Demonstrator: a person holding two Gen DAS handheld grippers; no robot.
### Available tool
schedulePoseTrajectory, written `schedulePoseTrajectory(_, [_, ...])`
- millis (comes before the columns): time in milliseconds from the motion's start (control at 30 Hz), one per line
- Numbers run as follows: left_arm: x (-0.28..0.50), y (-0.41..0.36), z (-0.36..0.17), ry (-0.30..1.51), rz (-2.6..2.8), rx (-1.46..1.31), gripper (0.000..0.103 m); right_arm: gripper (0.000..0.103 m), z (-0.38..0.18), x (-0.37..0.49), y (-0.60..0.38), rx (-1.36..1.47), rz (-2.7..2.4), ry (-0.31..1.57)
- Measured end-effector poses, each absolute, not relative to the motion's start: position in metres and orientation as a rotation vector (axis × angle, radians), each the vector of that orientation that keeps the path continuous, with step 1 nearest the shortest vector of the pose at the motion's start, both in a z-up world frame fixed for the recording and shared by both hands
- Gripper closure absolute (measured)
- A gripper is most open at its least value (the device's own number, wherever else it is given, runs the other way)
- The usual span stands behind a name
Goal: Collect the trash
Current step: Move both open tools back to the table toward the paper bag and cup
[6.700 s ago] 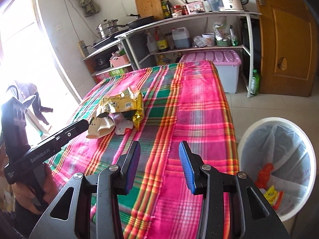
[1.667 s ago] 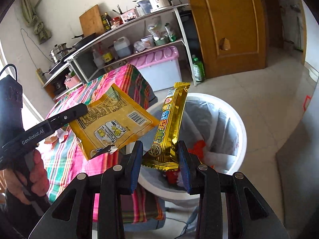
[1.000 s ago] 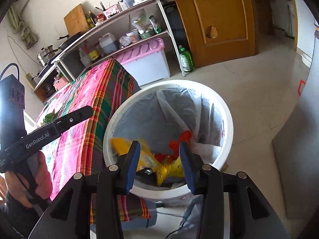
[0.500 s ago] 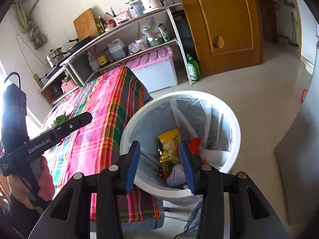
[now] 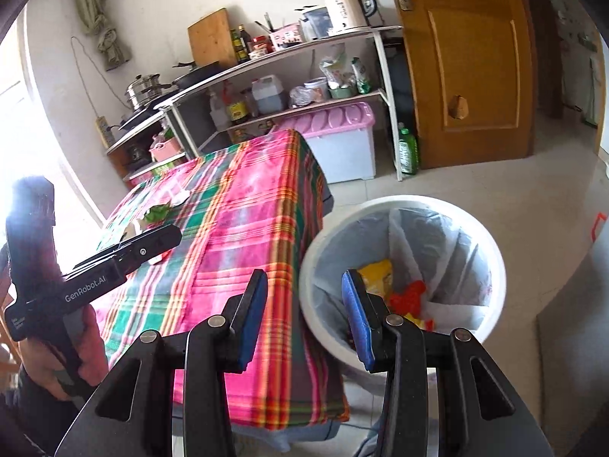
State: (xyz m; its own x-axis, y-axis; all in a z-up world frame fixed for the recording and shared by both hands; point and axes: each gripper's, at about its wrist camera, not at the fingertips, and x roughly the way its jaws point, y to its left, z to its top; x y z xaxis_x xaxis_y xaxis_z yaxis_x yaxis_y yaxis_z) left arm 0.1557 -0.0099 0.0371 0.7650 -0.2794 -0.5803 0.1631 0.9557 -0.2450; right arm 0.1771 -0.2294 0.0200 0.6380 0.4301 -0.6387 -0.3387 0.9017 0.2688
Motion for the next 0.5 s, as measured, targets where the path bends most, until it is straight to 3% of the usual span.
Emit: schedulePoseTrajectory(500, [0.121, 0.059, 0.039, 0.602, -0.064, -0.207, 0.065, 0.061, 0.024, 0.167, -0.160, 0.055, 0.586, 0.763])
